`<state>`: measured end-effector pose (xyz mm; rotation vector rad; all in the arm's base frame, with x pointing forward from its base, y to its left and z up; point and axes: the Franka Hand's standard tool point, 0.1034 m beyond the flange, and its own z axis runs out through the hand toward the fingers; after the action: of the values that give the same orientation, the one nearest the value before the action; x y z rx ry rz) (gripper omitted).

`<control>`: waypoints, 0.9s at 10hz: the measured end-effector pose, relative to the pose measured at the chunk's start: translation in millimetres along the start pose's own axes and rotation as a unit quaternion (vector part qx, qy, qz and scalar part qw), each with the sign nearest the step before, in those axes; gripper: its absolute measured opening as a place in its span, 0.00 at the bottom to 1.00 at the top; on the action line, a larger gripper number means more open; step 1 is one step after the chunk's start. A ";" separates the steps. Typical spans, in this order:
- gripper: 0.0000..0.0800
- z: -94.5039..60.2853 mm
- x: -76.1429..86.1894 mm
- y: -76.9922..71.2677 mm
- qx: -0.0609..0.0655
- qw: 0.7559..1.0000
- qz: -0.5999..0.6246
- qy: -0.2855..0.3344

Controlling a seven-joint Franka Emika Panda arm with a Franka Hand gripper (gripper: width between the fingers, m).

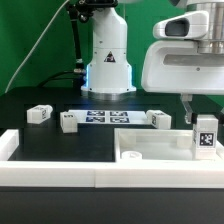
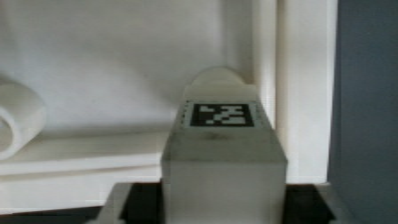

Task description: Assemble one leg

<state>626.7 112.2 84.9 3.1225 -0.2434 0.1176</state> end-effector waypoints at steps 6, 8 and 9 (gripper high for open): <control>0.36 2.3 1.0 4.0 0.027 0.952 0.303 0.006; 0.36 2.8 -1.2 4.5 0.045 0.908 0.417 -0.001; 0.36 2.7 -3.1 5.4 0.053 0.875 0.480 -0.007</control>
Offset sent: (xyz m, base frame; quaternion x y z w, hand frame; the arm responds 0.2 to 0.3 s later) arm -0.0053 -0.0044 -0.0038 0.0249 0.0076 0.3017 0.9530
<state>623.0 107.3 81.9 2.7451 -1.7900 0.1041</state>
